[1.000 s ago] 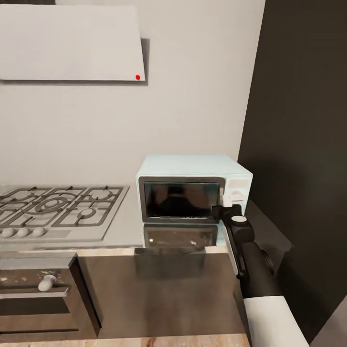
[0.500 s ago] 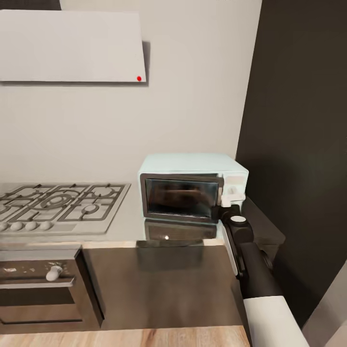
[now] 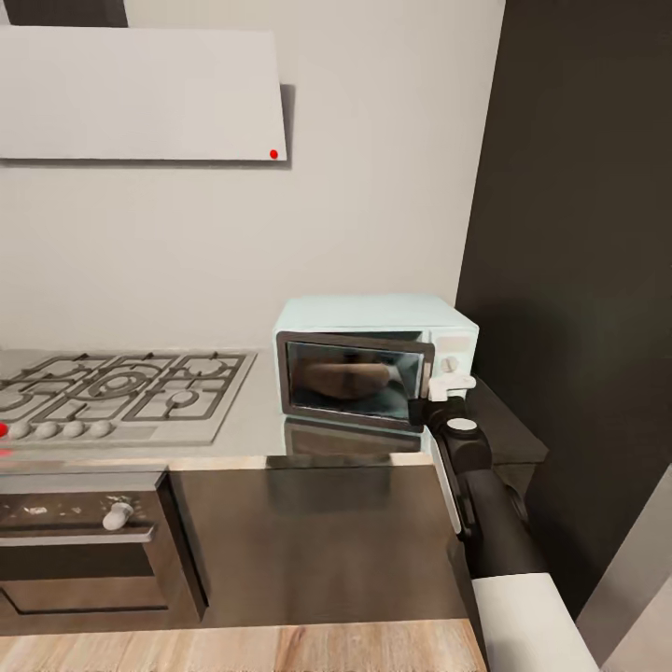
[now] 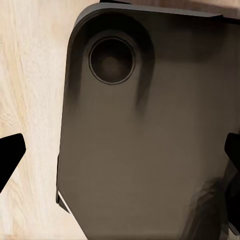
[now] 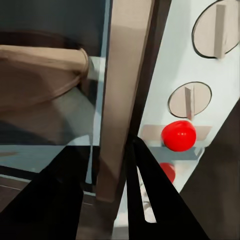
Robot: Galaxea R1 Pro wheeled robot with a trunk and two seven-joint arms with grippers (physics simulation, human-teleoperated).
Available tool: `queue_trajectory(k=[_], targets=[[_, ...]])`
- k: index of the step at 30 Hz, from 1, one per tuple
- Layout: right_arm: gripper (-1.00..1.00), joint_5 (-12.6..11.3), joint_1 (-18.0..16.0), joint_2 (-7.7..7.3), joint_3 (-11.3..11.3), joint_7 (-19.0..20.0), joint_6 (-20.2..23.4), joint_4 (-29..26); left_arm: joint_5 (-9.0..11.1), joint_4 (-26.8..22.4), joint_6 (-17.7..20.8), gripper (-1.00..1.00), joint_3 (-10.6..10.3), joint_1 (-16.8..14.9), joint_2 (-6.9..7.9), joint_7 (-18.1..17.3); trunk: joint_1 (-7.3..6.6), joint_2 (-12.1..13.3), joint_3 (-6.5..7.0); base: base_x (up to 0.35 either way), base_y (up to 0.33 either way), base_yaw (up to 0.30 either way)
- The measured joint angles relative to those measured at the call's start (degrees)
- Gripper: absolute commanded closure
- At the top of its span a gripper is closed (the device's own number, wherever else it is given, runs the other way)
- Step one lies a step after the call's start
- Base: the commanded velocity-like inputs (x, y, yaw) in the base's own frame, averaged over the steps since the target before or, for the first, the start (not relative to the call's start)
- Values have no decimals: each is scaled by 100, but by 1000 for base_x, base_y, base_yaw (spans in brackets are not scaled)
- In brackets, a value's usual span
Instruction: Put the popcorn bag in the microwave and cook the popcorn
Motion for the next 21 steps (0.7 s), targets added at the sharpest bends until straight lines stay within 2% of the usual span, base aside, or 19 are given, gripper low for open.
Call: queue_trajectory(k=[6,11,16,21], targets=[[100,-35,-1,0,2,0,-2,0,0,0,0,-100,0,0,0,1,1,0,0,-58,1,0],[100,-358,-1,4,23,0,-29,0,0,4,-1,-100,-3,-3,0,0,3,0,1,-268,0,0],[100,-422,3,3,212,-15,-37,18,0,3,-1,-100,-3,-3,0,0,3,1,-1,-238,0,0],[100,-398,3,3,264,-16,-28,25,0,3,-1,-100,-3,-3,0,1,0,1,-1,-26,0,0]])
